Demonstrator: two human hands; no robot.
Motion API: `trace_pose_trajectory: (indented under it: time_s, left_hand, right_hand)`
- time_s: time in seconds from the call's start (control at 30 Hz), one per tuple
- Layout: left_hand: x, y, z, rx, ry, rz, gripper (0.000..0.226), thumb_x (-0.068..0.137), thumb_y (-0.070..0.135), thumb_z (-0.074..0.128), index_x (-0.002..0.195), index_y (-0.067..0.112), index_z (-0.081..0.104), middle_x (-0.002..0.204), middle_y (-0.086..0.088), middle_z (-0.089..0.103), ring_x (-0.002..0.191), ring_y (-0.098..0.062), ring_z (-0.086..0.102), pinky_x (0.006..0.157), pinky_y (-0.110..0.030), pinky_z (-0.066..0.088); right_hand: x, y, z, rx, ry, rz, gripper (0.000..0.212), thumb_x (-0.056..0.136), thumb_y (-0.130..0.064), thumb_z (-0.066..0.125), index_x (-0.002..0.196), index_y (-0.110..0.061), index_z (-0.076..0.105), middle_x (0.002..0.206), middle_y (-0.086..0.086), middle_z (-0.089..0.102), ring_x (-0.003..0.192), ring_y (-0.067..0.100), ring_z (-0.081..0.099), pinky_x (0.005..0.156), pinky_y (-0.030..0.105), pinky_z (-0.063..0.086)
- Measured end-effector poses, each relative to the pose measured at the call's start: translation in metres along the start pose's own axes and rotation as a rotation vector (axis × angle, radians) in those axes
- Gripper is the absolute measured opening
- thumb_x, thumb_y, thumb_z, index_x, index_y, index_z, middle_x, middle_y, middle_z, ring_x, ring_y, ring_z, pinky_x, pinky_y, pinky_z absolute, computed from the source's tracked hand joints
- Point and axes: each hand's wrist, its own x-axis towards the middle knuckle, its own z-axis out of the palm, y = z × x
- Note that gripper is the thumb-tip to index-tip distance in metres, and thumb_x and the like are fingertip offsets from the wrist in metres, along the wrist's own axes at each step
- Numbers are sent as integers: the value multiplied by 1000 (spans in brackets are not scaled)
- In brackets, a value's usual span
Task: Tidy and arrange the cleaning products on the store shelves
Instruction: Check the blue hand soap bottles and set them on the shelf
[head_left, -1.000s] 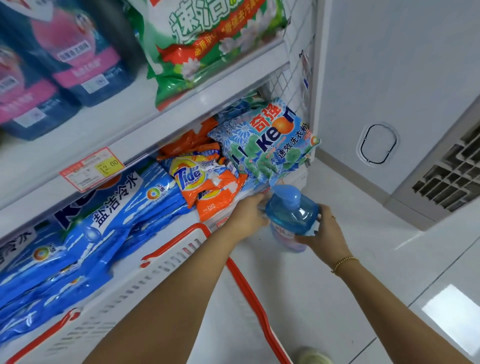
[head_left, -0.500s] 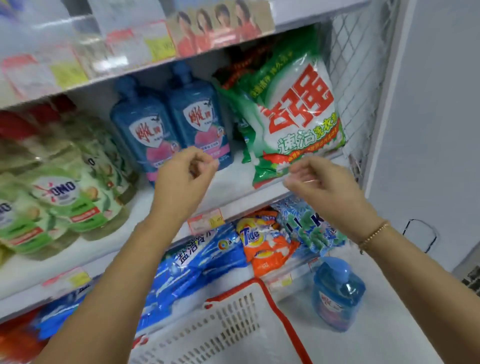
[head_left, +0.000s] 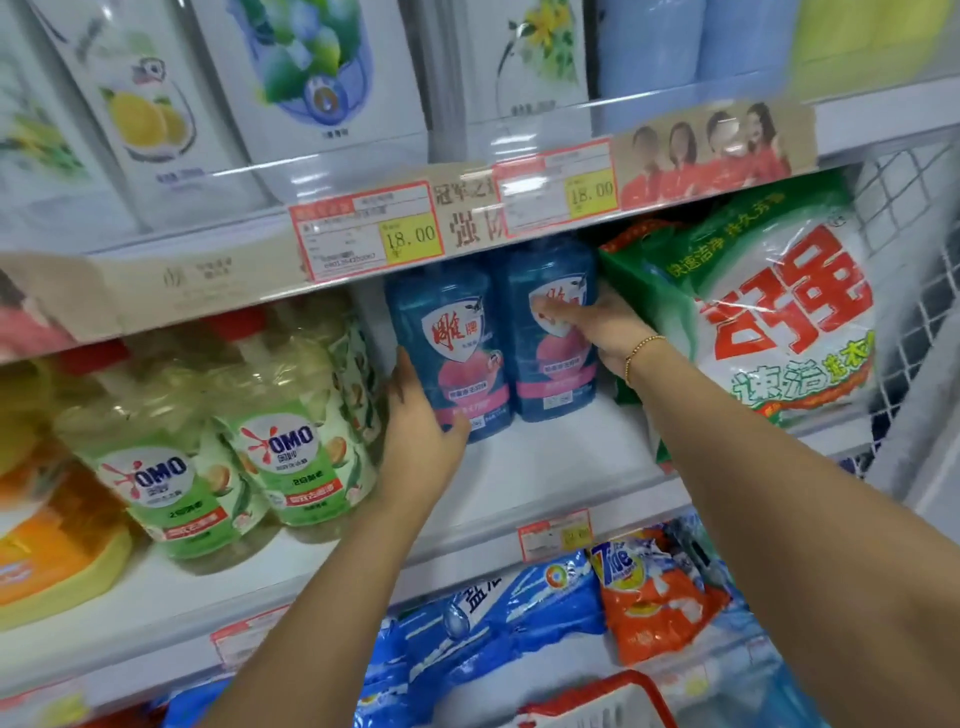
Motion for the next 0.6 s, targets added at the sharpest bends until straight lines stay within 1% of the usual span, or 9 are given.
trace_pose_trajectory:
  time_s: [0.07,0.13,0.23,0.3,0.37,0.43,0.5,0.53,0.6]
  left_hand:
    - [0,-6,6,-10,6,-3,75,78,10,69,142,16,28,127,-8,51,113,-22,53,98,-32,44]
    - [3,-17,11,-15,-20,-22,79,78,21,69,145,17,26,134,-8,48,117,-25,54,99,-39,47]
    - [6,-23,14,-4,-81,-111,90,77,34,70,150,21,20,147,-9,36,124,-30,51,97,-48,49]
    - [4,-21,15,17,-98,-160,93,78,30,73,152,21,17,151,-8,30,130,-30,45,102,-48,45]
    - [3,-14,13,-16,-104,-172,92,78,25,75,151,18,20,149,-10,37,128,-27,47,105,-44,43]
    - [2,0,9,-200,-97,-197,79,75,18,78,143,16,36,132,-3,56,115,-20,57,95,-32,47]
    - [-7,18,8,-410,-161,-316,57,76,11,77,126,20,50,113,5,65,102,-13,62,82,-21,47]
    - [-15,26,9,-502,-240,-415,46,79,12,75,119,23,55,110,6,67,101,-13,62,83,-23,48]
    - [-26,38,10,-731,-454,-651,32,84,16,71,114,19,62,112,1,68,103,-17,62,95,-33,48]
  right_hand:
    - [1,-11,-4,-34,-46,10,58,61,-26,86,113,-21,60,107,0,70,100,20,67,80,30,56]
    - [-3,-16,-20,-95,-139,-3,59,64,-18,82,118,-21,58,107,-4,70,97,15,68,72,24,56]
    - [-22,-5,-33,-188,-132,-3,83,56,-21,86,129,-22,45,120,-6,63,105,10,63,86,30,54]
    - [-42,15,-27,-197,-76,7,89,54,-23,88,128,-23,40,123,-7,60,106,7,61,92,35,52]
    - [-57,32,-16,-178,7,-21,91,52,-34,91,128,-23,41,122,-9,61,108,6,61,96,37,51]
    - [-65,37,-3,-243,126,-90,87,54,-40,89,126,-22,43,120,-10,61,107,7,61,94,35,51]
    - [-75,33,12,-356,252,-151,75,61,-38,87,119,-19,44,110,-9,60,98,10,59,85,29,50]
    - [-80,31,18,-405,298,-181,71,62,-39,86,116,-18,45,105,-7,59,94,12,59,79,28,49]
    - [-88,24,26,-470,335,-212,69,64,-44,84,112,-15,44,99,-4,59,86,16,57,70,26,44]
